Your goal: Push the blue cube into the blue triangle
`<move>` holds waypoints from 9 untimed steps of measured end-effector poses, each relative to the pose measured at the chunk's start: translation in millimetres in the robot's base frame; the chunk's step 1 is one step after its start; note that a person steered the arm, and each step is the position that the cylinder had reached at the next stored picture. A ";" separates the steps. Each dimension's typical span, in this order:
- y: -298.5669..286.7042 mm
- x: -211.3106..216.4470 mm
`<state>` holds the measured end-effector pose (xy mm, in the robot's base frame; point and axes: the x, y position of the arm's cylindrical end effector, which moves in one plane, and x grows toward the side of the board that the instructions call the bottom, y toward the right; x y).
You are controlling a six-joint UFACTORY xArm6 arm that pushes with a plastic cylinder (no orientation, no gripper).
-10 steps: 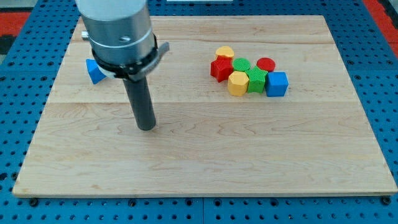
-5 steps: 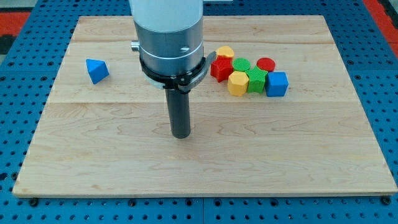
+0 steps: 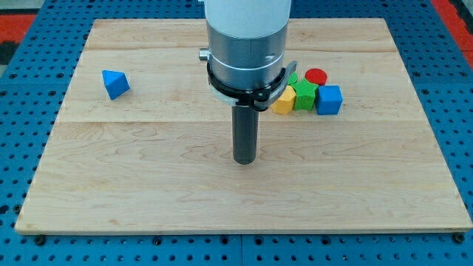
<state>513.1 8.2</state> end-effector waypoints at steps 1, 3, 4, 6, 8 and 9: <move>0.5 0.0; 3.0 0.0; 3.5 0.0; 129.2 -27.2; 198.4 -105.1; 175.2 -108.4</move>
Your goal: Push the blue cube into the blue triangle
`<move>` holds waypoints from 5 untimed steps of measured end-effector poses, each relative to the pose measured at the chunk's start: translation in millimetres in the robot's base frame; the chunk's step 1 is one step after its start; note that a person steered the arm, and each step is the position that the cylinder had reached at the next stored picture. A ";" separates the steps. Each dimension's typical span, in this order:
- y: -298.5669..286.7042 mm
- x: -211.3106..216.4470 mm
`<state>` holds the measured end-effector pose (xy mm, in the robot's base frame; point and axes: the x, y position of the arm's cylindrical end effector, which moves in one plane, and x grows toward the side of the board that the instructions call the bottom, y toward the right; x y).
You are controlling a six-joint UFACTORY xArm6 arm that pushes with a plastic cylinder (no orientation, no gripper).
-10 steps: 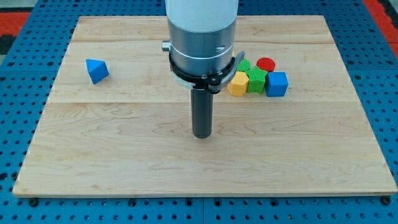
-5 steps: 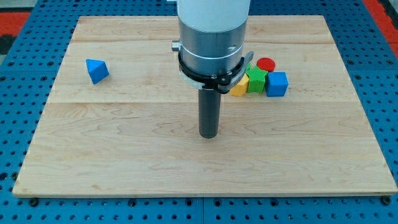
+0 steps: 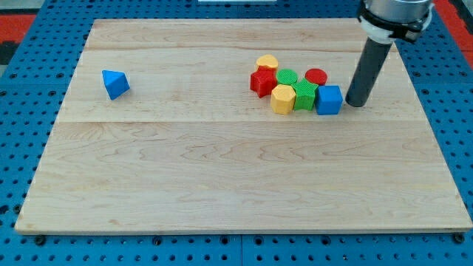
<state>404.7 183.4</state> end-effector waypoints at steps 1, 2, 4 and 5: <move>-27.5 -4.6; -65.6 12.0; -100.2 85.6; -142.1 83.9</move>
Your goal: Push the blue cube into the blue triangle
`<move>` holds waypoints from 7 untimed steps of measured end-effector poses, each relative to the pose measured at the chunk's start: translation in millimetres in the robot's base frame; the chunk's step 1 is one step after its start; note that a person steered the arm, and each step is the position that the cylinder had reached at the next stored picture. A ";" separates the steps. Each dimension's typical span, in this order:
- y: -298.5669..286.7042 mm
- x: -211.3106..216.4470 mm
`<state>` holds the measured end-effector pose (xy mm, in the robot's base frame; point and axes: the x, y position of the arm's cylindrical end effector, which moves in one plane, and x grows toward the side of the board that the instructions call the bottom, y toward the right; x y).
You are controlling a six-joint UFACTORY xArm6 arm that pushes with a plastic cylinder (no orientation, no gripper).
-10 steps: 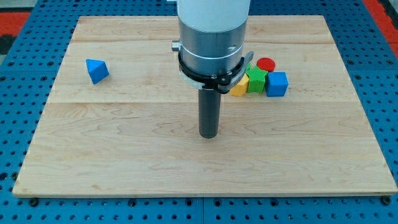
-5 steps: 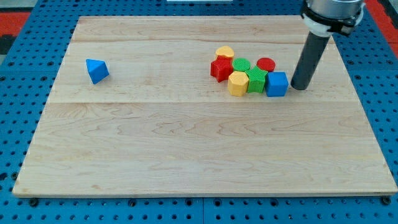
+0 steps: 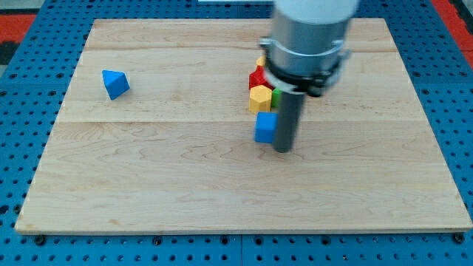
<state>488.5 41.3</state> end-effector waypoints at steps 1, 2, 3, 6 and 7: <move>-16.1 -17.1; 24.0 -22.1; -35.1 -45.7; -112.0 -92.6; -137.3 -105.8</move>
<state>382.8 -96.0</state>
